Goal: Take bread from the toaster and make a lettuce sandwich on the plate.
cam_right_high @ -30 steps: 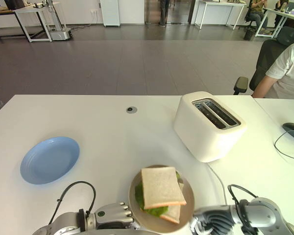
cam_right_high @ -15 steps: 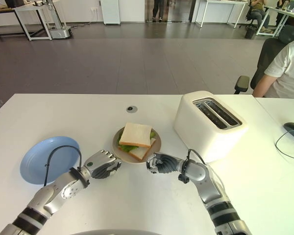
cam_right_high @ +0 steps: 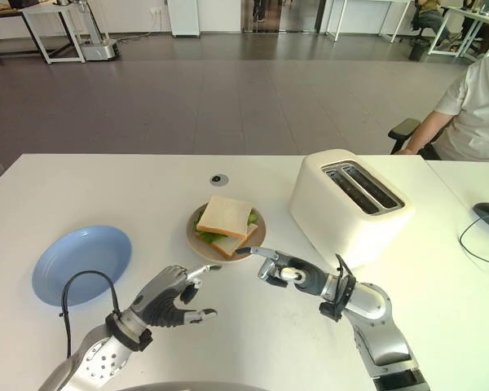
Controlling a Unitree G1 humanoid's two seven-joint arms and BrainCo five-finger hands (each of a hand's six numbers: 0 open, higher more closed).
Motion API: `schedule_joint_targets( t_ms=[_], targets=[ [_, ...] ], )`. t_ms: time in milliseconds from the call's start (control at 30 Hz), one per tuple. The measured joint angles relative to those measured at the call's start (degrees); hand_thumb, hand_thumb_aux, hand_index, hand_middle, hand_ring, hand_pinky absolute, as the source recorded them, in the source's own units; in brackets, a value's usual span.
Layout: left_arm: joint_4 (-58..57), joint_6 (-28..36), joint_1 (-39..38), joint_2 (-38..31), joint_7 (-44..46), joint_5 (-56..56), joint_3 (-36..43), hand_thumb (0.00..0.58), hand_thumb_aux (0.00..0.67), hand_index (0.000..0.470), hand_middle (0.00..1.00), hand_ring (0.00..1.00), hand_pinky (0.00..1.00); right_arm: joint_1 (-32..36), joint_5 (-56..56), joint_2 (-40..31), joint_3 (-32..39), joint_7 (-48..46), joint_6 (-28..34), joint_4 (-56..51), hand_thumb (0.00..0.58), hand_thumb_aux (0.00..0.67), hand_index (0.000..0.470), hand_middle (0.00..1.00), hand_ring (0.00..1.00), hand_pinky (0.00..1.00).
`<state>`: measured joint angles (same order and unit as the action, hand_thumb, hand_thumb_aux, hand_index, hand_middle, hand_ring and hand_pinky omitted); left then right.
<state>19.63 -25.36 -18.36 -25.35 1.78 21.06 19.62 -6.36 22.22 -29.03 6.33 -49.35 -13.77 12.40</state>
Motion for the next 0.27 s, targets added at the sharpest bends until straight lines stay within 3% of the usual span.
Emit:
schedule_joint_targets(
  t_ms=[167, 267],
  targets=[
    [-4.45, -8.23, 1.46, 3.61, 9.04, -25.95, 0.48, 0.000, 0.000, 0.000, 0.00, 0.00, 0.00, 3.46, 4.53, 12.18, 1.81, 4.48, 1.67, -4.01, 0.000, 0.000, 0.000, 0.00, 0.00, 0.00],
    [-6.87, -9.11, 3.26, 6.08, 14.42, -34.04, 1.69, 0.000, 0.000, 0.000, 0.00, 0.00, 0.00, 1.83, 9.34, 14.31, -0.51, 5.56, 4.54, -4.12, 0.000, 0.000, 0.000, 0.00, 0.00, 0.00]
  ],
)
